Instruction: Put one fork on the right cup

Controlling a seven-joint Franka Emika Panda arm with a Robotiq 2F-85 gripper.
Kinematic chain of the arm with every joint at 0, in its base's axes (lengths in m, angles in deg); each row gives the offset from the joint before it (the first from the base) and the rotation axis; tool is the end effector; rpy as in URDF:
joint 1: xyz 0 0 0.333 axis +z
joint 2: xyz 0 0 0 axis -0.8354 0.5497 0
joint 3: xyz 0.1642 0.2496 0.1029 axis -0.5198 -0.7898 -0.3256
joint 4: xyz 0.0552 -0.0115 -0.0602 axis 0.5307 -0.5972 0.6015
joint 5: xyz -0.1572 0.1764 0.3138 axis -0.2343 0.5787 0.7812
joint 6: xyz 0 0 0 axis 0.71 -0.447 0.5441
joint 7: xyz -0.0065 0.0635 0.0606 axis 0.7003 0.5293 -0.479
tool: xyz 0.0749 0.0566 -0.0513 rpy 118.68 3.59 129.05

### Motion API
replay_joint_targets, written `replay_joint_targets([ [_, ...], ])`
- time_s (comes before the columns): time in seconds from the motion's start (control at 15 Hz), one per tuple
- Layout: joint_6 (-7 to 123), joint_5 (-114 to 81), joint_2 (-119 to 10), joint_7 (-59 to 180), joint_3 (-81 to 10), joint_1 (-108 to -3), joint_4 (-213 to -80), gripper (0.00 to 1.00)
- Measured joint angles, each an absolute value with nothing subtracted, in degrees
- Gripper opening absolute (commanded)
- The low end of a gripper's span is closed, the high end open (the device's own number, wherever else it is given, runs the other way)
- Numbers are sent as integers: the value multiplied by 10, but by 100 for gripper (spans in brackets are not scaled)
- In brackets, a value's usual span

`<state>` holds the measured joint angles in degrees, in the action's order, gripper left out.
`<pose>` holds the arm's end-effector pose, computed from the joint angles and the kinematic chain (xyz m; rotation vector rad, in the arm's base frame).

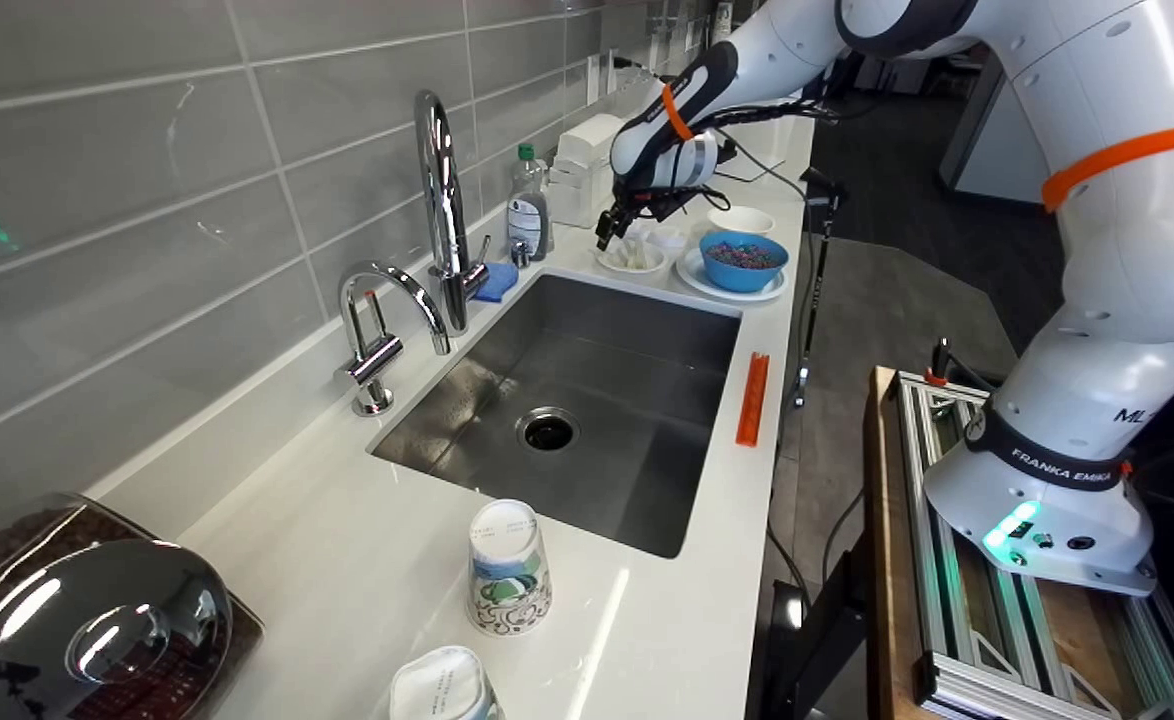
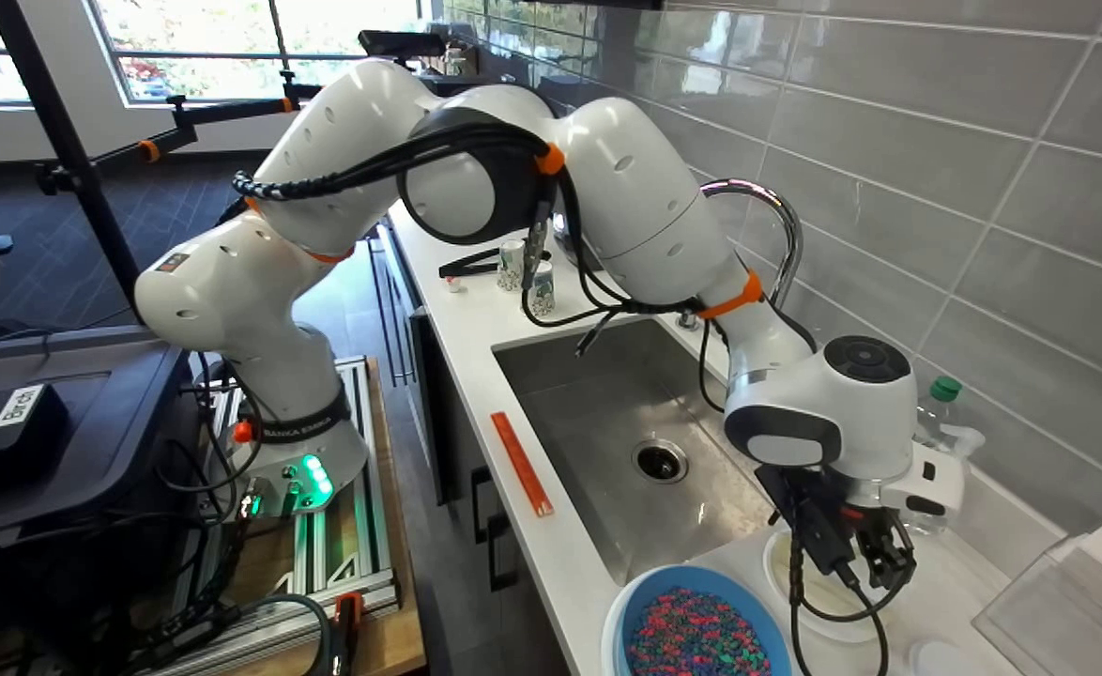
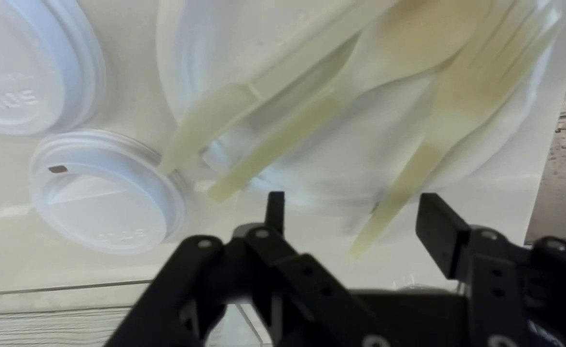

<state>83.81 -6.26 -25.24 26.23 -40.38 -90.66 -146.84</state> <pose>0.5989 -0.4002 0.1929 2.9500 -0.2739 0.5435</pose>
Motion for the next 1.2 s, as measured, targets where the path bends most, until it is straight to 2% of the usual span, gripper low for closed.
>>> replay_joint_targets([
  [0.07,838,-65,-252,266,-401,-905,-1469,57],
  [0.13,838,-67,-252,268,-399,-904,-1469,48],
  [0.6,835,-75,-252,278,-394,-898,-1471,73],
  [1.07,809,-82,-262,295,-379,-890,-1474,63],
  [1.2,796,-84,-265,299,-372,-886,-1475,63],
])
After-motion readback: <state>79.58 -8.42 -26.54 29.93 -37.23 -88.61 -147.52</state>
